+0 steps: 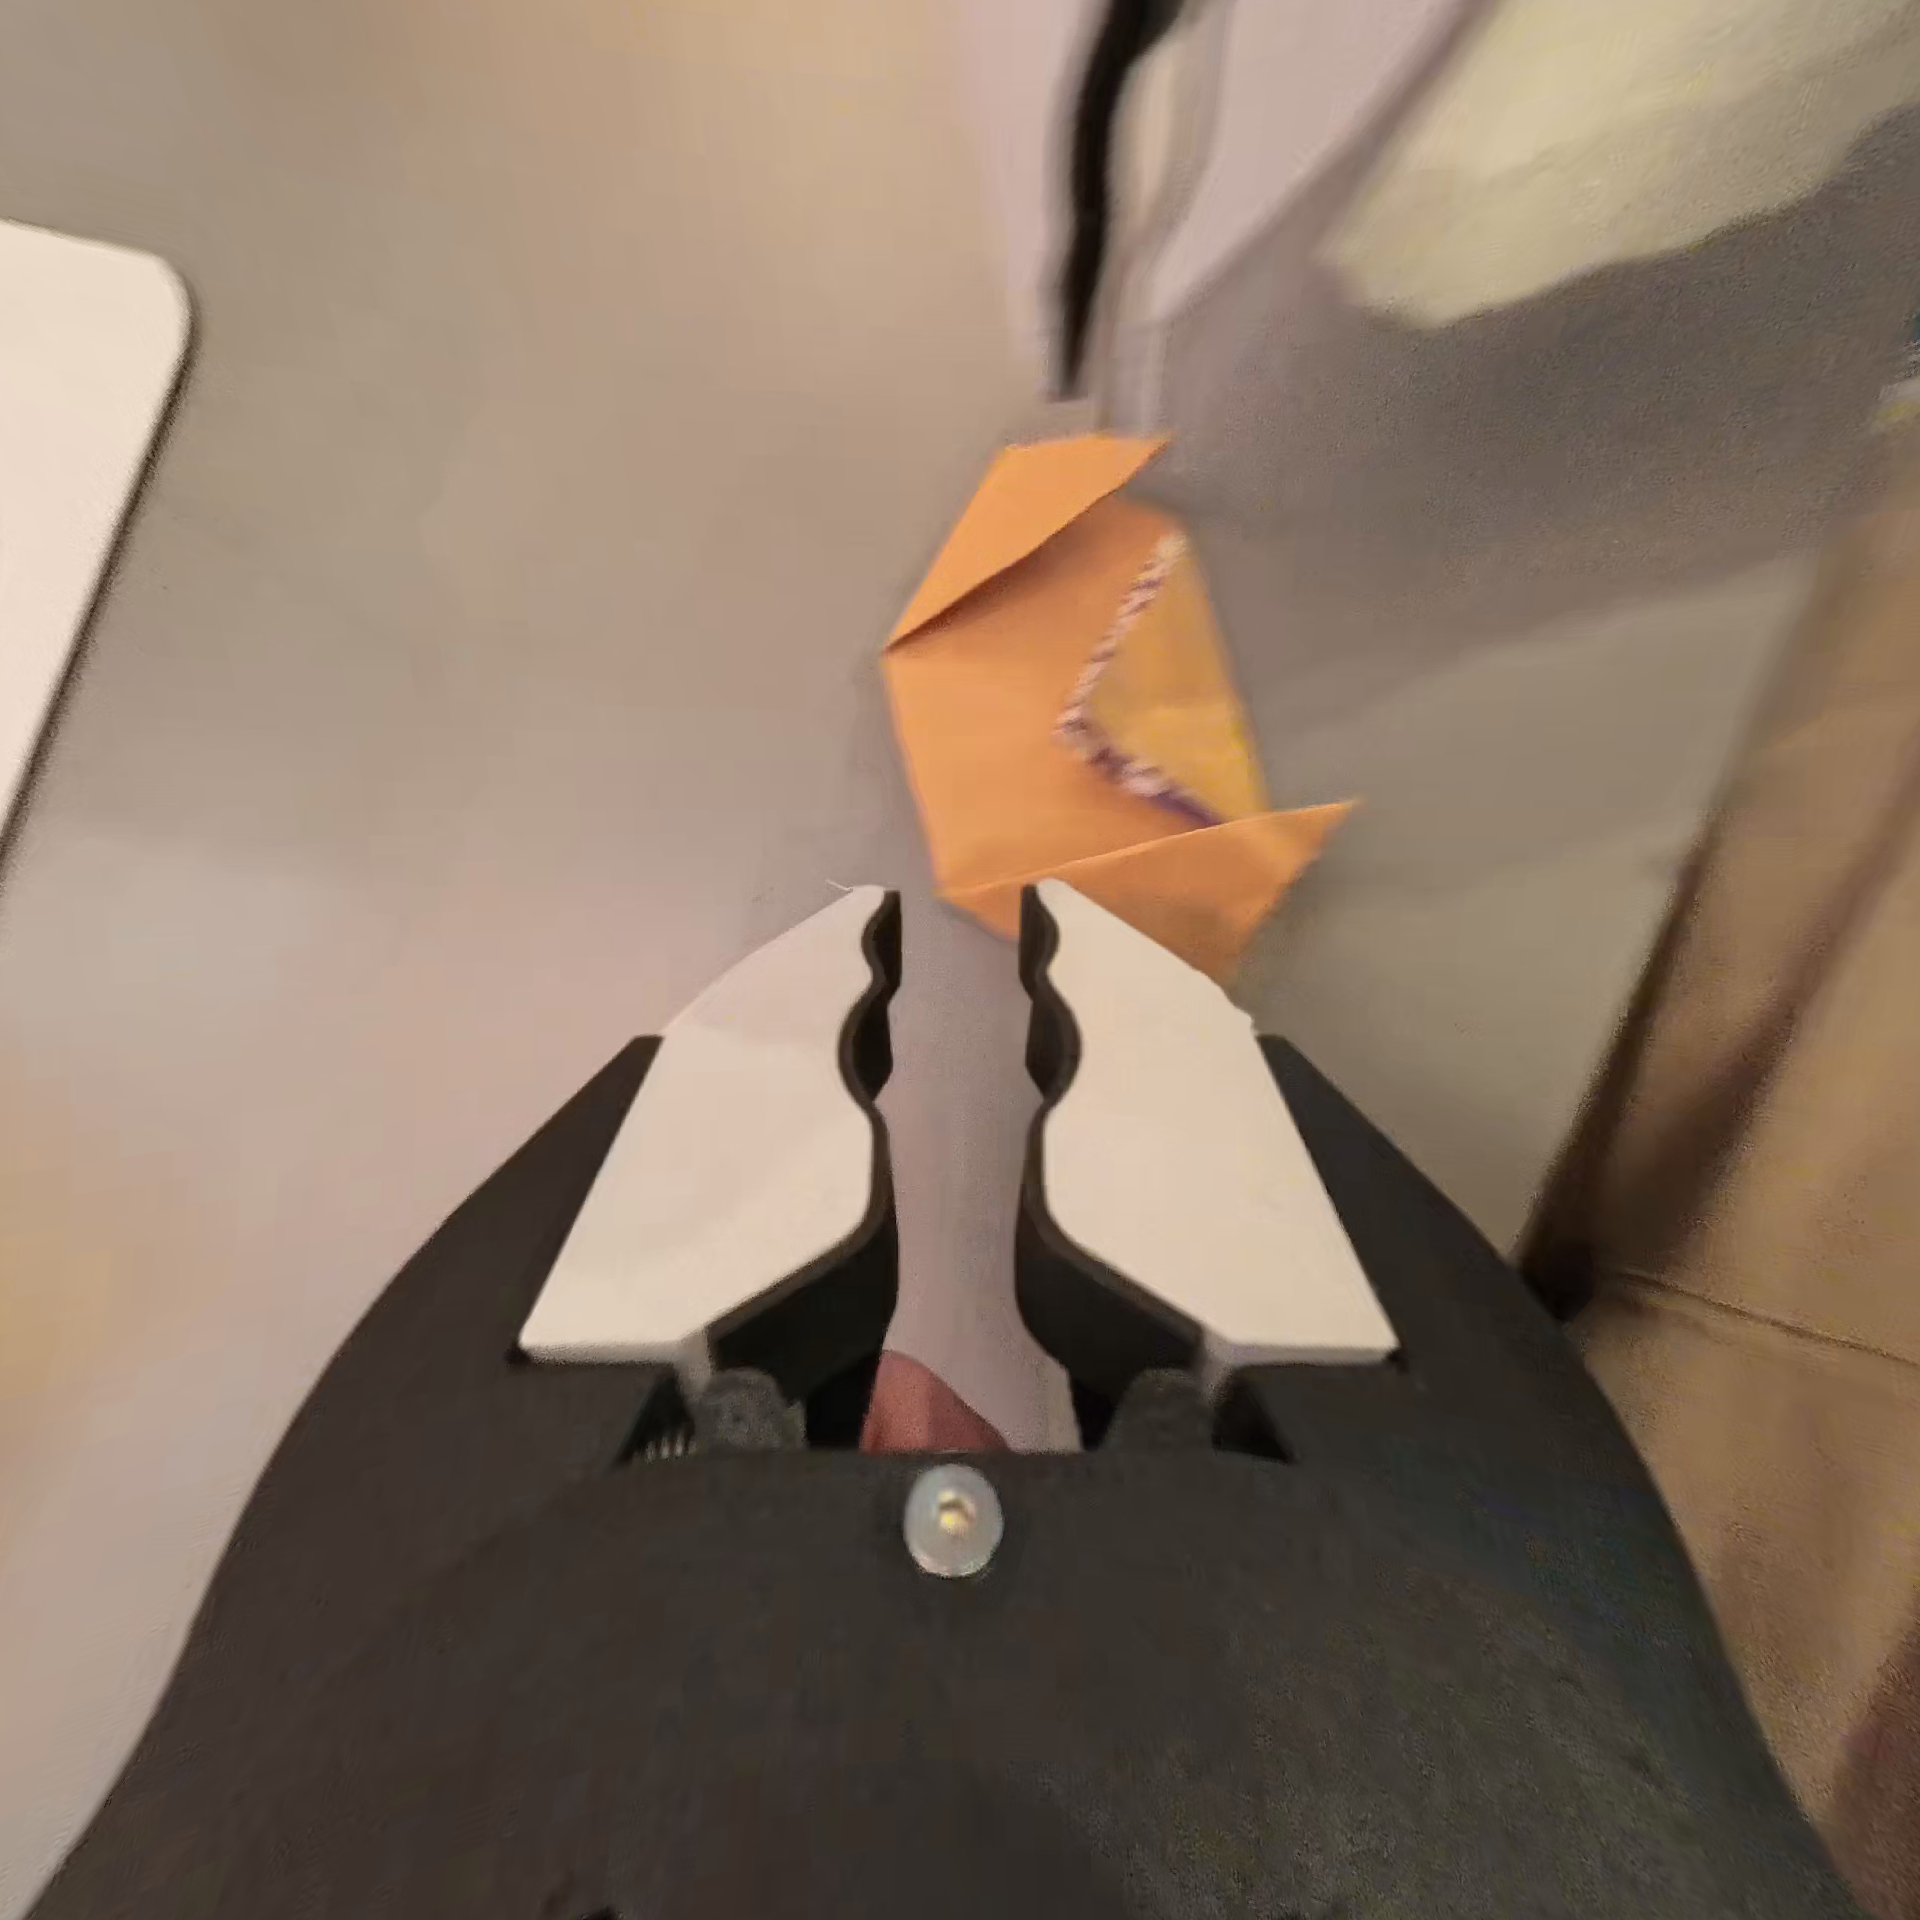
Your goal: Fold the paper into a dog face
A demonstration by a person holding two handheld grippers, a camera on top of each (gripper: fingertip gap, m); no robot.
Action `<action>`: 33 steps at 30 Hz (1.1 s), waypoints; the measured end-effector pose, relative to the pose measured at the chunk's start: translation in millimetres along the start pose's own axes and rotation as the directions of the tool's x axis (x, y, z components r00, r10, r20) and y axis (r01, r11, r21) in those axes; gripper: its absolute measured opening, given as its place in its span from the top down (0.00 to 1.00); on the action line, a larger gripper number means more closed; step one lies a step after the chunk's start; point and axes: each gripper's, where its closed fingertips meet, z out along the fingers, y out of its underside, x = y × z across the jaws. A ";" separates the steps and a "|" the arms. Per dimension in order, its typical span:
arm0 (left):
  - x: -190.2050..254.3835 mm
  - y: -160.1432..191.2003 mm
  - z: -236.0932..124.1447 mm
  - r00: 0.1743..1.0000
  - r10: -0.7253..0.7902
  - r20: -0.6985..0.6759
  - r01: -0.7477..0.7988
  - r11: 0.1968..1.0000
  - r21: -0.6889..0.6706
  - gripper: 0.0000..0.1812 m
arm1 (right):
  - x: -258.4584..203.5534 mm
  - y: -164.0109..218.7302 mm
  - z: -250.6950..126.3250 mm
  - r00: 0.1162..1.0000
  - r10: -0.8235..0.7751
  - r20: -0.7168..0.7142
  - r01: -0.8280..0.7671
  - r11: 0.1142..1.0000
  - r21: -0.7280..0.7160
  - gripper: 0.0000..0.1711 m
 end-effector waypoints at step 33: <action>-60.8 -23.0 -8.1 0.927 -0.003 0.376 -0.036 0.995 0.095 0.65 | 44.7 -46.8 -7.6 0.889 0.198 -0.412 -0.134 0.975 0.179 0.58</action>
